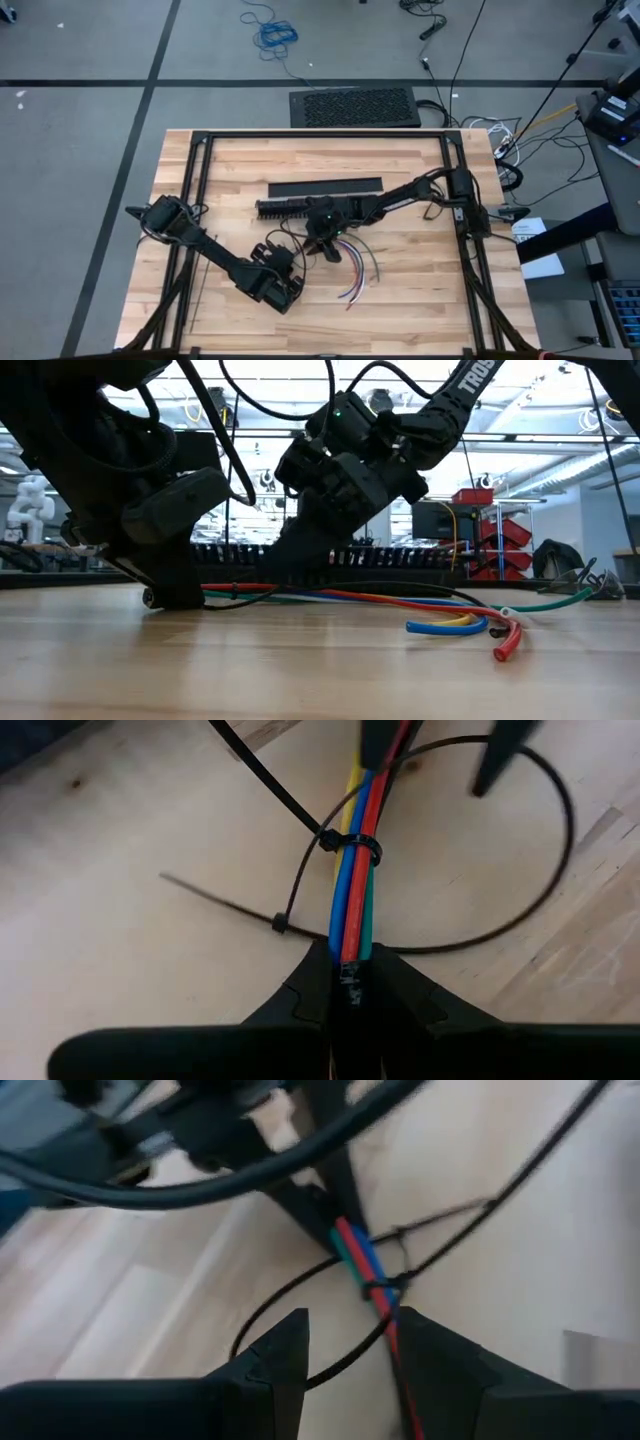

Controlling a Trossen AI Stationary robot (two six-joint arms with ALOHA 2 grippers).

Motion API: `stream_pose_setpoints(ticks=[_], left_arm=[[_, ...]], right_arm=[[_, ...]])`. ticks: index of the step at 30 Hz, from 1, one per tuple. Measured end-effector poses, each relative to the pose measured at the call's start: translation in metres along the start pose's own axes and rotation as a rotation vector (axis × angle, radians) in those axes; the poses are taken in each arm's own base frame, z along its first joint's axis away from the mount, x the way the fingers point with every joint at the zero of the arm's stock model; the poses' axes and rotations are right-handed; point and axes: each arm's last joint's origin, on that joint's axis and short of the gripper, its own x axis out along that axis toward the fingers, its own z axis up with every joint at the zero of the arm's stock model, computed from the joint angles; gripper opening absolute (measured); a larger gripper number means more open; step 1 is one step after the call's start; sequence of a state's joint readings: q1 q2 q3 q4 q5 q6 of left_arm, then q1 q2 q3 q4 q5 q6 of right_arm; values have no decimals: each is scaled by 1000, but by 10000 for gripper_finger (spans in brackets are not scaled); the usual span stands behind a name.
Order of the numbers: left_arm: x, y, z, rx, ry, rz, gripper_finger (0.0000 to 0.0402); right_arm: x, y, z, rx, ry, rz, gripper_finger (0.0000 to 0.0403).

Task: Ziptie cables
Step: Wrap the cable wire using a zip tie

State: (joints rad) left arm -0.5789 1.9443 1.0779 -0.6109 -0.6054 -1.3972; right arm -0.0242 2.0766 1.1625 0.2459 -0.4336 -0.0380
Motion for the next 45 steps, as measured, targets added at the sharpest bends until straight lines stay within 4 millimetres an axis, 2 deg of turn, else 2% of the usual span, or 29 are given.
stream_pose_setpoints(ticks=[12,15,19,21,27,33,38,42,45], left_arm=[[-2,-1,-3,9,-14,-3,48],[-2,-1,-3,8,-14,-4,48],[-3,-2,-2,6,-14,-9,48],[-5,-4,-1,10,-15,-12,48],[-9,-10,0,34,-10,-37,48],[-16,-14,-9,54,0,-76,48],[-24,-18,-16,45,-12,-108,48],[-39,-23,-17,58,-88,-132,48],[-61,-27,-8,65,-188,-163,48]], right_arm=[[0,-2,-3,-4,33,-89,131],[1,0,-4,-18,52,-82,101],[1,1,-6,-30,68,-37,23],[0,2,-6,-30,72,-36,9],[-6,5,0,-36,70,-76,1],[-33,17,24,-60,67,-248,0],[-49,24,23,-34,177,-335,0],[-49,30,16,-14,255,-393,0],[-46,38,14,-22,280,-417,0]])
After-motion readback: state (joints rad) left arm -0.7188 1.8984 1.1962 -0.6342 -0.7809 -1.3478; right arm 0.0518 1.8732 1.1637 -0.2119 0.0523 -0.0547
